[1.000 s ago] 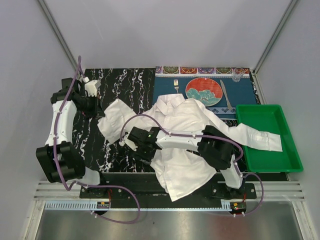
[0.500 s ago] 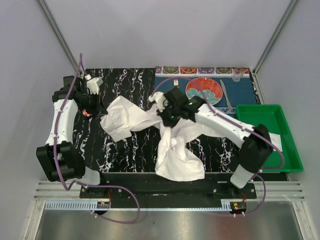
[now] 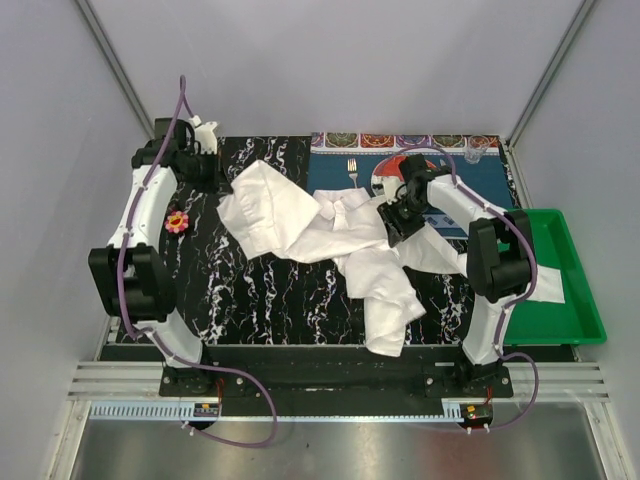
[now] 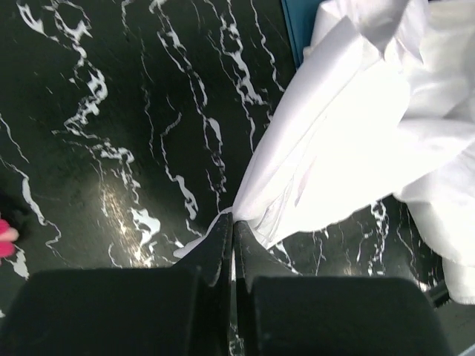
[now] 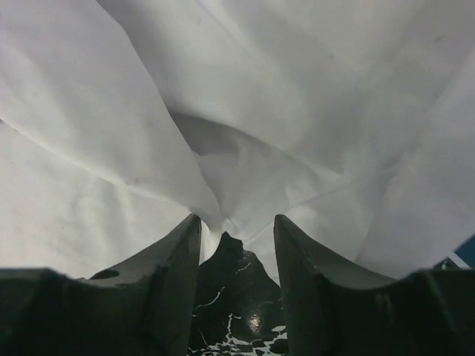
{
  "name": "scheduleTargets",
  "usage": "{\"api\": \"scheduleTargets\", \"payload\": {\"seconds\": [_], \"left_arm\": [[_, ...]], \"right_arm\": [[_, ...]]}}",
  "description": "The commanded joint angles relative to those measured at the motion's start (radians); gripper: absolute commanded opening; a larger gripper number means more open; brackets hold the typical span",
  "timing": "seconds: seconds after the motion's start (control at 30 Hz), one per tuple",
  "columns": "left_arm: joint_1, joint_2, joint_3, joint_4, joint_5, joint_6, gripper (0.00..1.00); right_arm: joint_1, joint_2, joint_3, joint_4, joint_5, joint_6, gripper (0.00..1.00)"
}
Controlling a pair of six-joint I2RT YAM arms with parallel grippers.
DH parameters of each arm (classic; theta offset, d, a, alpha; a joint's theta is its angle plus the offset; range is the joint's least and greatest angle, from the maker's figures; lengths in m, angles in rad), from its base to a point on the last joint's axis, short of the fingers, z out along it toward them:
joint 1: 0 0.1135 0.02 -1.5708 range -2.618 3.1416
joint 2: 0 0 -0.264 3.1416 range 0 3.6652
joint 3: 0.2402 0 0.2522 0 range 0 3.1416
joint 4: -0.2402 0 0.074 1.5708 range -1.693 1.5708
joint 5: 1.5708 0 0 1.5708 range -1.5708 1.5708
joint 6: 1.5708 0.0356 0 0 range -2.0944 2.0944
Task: Pin the brooch onto the clothing
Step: Flatten out the clothes at the center of the board.
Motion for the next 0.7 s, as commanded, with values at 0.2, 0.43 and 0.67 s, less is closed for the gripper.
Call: {"api": "scheduleTargets", "payload": {"seconds": [0.2,0.43,0.67], "left_arm": [[-0.017,0.163,0.168,-0.024,-0.082,-0.105,0.00],[-0.017,0.183,0.161,-0.005,-0.076,-0.105,0.00],[-0.015,0.183,0.151,-0.007,-0.070,-0.105,0.00]], "right_arm": [[0.073,-0.212,0.086,-0.093,-0.137,-0.100,0.63],[0.388,-0.307,-0.059,-0.024,0.060,-0.151,0.60],[0.597,-0.157,-0.073,0.065,0.266,-0.172,0.72]]}}
